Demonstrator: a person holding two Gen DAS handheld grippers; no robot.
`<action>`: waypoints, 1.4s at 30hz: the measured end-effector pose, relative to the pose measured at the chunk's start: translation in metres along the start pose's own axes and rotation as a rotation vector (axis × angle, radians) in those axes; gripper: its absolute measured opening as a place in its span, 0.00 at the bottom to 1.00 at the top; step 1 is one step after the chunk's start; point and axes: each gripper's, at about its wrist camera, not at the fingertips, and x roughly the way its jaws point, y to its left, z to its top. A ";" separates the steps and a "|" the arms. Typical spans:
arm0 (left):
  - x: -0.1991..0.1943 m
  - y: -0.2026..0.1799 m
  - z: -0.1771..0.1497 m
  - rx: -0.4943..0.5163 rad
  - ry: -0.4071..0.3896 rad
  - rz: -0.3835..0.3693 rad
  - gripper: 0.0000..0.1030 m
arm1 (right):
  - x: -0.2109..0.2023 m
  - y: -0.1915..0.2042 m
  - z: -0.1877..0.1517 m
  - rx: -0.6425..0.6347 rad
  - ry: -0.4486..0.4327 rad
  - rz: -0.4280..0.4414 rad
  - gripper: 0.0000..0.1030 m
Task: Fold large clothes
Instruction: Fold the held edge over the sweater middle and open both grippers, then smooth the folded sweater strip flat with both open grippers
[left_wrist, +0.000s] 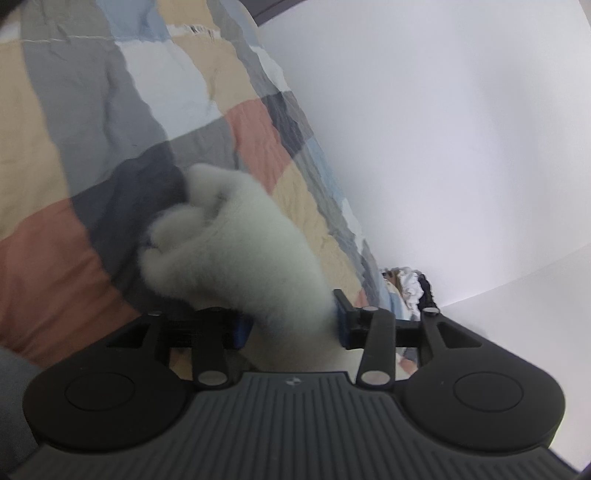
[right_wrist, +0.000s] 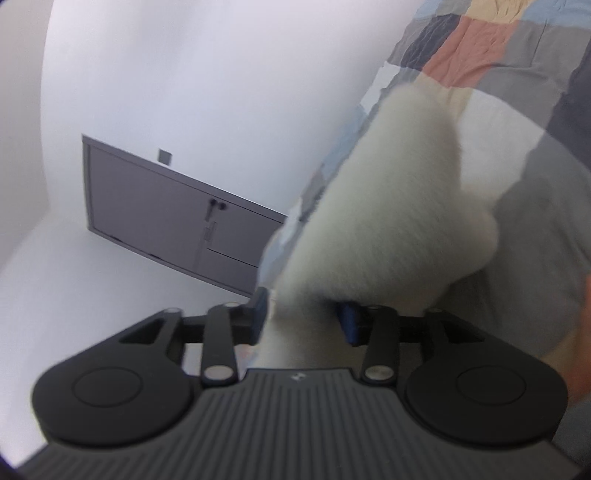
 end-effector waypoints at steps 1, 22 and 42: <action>0.003 -0.003 0.005 0.005 0.006 0.000 0.53 | 0.003 0.000 0.004 0.018 0.002 0.008 0.52; 0.173 -0.019 0.111 0.182 0.144 0.148 0.54 | 0.133 -0.034 0.083 0.015 0.026 -0.128 0.48; 0.230 -0.002 0.129 0.244 0.087 0.170 0.58 | 0.200 -0.065 0.093 -0.164 0.078 -0.214 0.47</action>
